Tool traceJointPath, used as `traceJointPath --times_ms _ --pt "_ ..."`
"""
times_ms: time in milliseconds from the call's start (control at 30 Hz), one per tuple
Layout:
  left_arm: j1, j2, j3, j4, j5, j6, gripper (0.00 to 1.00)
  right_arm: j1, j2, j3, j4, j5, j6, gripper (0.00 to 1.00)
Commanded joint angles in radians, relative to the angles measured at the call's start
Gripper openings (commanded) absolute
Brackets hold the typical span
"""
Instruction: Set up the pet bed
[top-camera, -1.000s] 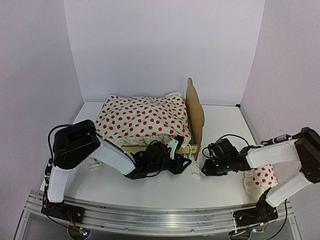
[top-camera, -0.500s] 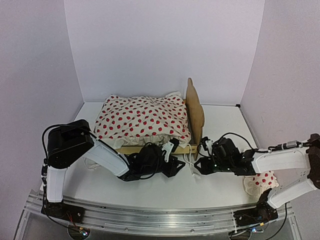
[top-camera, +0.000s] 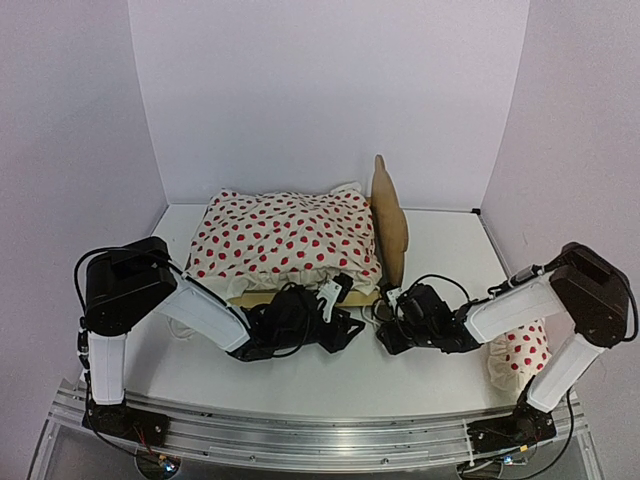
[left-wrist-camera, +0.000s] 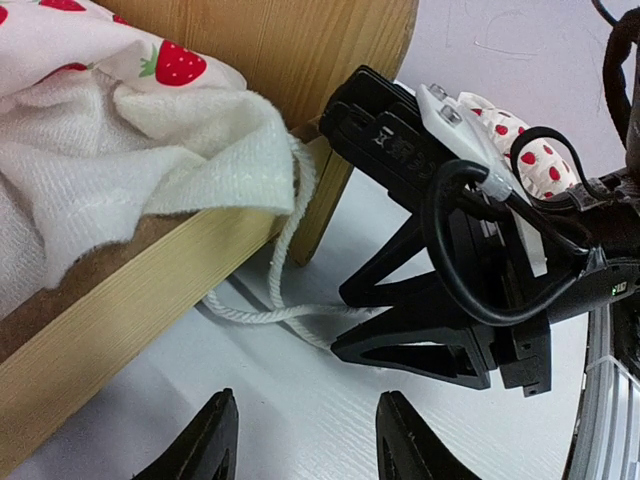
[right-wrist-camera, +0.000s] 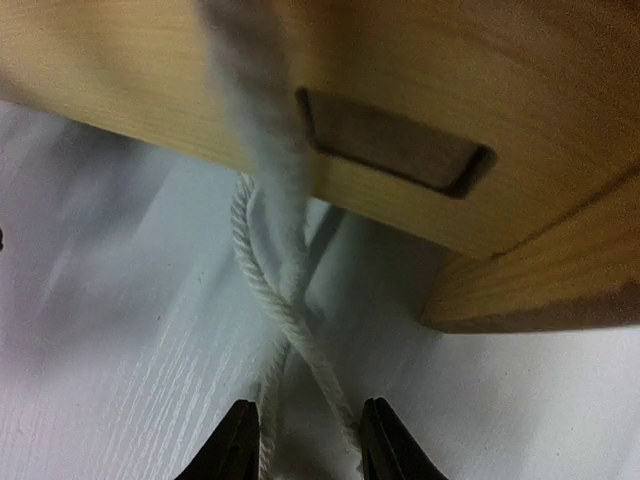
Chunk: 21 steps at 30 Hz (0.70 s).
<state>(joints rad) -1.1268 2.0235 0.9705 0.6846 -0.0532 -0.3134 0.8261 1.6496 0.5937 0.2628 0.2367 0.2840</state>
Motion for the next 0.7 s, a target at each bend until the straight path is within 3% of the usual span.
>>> traceJointPath --times_ms 0,233,433,667 --pt "0.012 -0.055 -0.011 0.041 -0.001 0.012 0.47 0.000 0.047 0.028 0.051 -0.007 0.007 0.33" --pt "0.019 -0.056 -0.021 0.047 0.003 0.017 0.47 0.000 0.120 0.084 0.056 -0.080 0.041 0.32" --pt "0.025 -0.063 -0.031 0.050 0.001 0.025 0.44 0.001 0.143 0.080 0.055 -0.104 0.071 0.02" --pt "0.036 -0.057 -0.036 0.050 0.049 0.053 0.40 0.000 0.011 0.033 0.062 -0.233 0.070 0.00"
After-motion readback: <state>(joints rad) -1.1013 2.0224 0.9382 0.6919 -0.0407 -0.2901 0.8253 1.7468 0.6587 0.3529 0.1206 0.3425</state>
